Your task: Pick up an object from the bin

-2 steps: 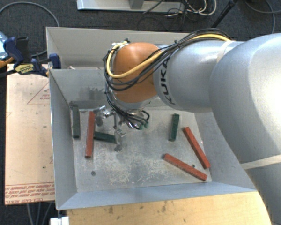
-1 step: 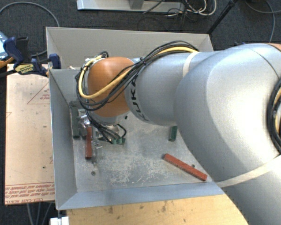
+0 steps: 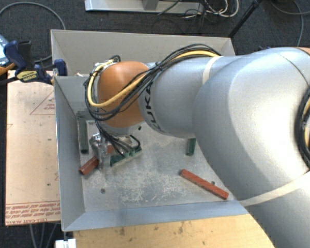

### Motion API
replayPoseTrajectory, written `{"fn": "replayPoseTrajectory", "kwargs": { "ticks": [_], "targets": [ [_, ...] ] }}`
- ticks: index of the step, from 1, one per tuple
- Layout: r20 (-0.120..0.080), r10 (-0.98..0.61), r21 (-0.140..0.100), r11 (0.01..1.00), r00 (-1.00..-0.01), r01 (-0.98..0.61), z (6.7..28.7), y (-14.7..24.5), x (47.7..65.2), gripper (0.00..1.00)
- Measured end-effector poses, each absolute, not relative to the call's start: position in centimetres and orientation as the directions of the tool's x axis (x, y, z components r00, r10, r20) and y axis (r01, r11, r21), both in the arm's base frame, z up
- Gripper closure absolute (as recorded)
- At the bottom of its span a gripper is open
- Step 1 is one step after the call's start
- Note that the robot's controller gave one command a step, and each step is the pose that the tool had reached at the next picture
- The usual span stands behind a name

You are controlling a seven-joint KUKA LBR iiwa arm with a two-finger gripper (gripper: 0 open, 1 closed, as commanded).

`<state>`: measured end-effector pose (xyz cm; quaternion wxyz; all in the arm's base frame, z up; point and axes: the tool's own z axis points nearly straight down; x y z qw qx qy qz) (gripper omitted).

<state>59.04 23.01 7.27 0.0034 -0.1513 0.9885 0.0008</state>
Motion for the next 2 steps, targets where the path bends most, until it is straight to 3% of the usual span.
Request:
{"fn": "replayPoseTrajectory", "kwargs": {
  "ticks": [1, 2],
  "targets": [
    [-0.01, -0.298, 0.002, 0.954, -0.954, -0.298, 13.2, 25.0, 59.9, 1.0],
    [-0.012, -0.283, 0.001, 0.959, -0.959, -0.283, 25.7, 22.4, 57.2, 1.0]
  ]
}}
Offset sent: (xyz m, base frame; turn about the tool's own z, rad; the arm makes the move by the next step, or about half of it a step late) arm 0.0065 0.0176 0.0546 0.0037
